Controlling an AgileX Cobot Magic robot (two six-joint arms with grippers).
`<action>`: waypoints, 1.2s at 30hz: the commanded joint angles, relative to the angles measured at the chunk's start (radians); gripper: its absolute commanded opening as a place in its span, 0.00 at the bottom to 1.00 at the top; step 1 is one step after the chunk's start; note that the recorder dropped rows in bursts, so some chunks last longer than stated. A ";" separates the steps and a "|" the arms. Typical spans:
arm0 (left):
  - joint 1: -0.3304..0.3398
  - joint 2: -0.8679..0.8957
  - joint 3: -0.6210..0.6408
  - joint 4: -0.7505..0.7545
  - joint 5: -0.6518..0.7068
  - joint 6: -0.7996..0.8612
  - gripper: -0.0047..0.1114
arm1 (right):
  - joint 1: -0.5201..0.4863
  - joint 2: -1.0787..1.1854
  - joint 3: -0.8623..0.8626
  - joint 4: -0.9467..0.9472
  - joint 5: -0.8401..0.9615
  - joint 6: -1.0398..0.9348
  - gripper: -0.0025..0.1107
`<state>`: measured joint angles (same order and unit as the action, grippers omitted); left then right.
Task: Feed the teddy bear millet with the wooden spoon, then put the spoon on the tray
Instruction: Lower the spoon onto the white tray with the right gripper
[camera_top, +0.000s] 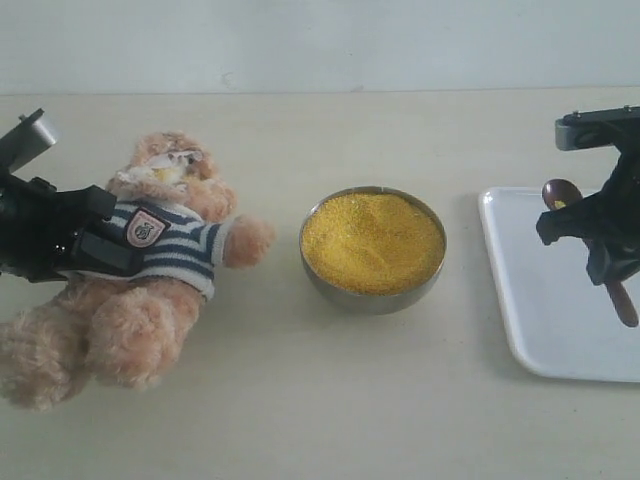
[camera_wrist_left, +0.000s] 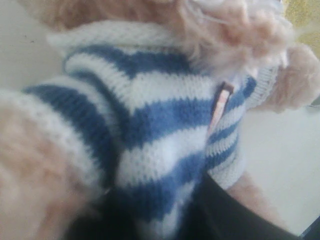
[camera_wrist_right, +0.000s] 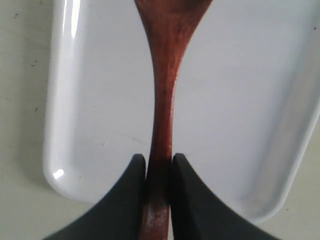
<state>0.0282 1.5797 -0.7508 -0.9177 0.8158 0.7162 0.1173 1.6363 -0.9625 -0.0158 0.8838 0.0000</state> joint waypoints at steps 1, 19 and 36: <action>0.001 0.022 -0.001 -0.021 -0.023 -0.005 0.07 | -0.008 -0.007 0.013 0.005 -0.034 -0.012 0.02; 0.001 0.037 -0.004 -0.005 -0.102 -0.005 0.07 | -0.008 0.171 0.013 0.016 -0.138 -0.025 0.02; 0.001 0.154 -0.041 -0.011 -0.151 0.020 0.07 | -0.008 0.215 0.013 0.016 -0.180 -0.019 0.02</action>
<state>0.0282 1.7213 -0.7797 -0.9175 0.7014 0.7268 0.1173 1.8421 -0.9550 0.0000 0.7123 -0.0192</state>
